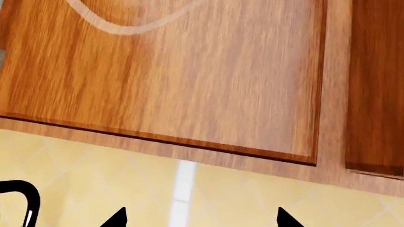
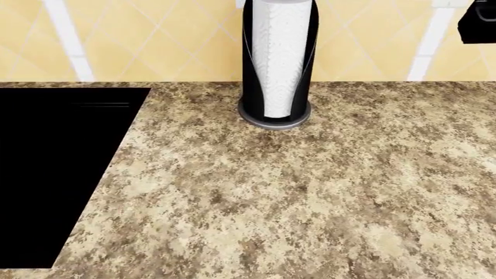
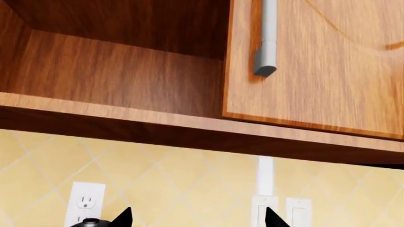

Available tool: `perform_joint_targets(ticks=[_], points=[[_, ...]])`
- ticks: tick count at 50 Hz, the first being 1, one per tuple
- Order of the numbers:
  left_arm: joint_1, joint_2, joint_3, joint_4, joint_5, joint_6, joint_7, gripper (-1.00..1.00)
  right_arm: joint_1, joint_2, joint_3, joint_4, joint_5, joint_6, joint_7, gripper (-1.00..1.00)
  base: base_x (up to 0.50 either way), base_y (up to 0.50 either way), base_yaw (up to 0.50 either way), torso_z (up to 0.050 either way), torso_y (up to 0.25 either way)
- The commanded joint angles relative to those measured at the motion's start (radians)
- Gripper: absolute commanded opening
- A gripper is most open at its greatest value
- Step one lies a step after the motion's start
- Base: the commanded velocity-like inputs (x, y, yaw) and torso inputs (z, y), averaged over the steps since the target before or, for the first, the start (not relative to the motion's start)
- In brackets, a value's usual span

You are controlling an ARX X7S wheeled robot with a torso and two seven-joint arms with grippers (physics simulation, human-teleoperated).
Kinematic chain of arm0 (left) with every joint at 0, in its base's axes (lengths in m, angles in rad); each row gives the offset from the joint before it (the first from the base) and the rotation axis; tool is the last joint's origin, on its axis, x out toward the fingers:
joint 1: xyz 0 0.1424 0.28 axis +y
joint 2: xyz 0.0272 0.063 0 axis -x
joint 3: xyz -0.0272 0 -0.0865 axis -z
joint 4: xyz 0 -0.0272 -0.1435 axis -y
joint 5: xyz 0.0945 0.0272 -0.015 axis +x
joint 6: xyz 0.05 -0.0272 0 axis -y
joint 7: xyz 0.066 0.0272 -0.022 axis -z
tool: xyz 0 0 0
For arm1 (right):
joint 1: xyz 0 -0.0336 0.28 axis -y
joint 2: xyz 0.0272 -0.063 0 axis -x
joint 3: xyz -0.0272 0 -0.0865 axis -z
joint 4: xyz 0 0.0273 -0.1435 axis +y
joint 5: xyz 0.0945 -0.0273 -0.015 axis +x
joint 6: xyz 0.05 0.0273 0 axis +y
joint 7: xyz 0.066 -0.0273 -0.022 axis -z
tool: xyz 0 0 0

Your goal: Pick and place the shaker into the drawer. Then close the cabinet.

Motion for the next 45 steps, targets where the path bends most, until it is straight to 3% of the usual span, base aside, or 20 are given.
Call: perform_joint_targets(ticks=[1, 27, 45], points=[[-0.158, -0.062, 0.069, -0.126, -0.047, 0.089, 0.013, 1.0, 0.006, 0.023, 0.014, -0.028, 0.017, 0.004, 0.005, 1.0, 0.0, 0.0, 0.0, 0.0, 0.0], [-0.478, -0.028, 0.446, -0.369, 0.107, 0.239, 0.14, 1.0, -0.055, 0.042, 0.047, -0.045, 0.012, -0.022, -0.008, 1.0, 0.0, 0.0, 0.0, 0.0, 0.0], [-0.615, 0.091, 0.673, -0.626, 0.244, 0.403, 0.271, 1.0, -0.11, 0.054, 0.072, -0.063, 0.012, -0.042, -0.013, 1.0, 0.0, 0.0, 0.0, 0.001, 0.0]])
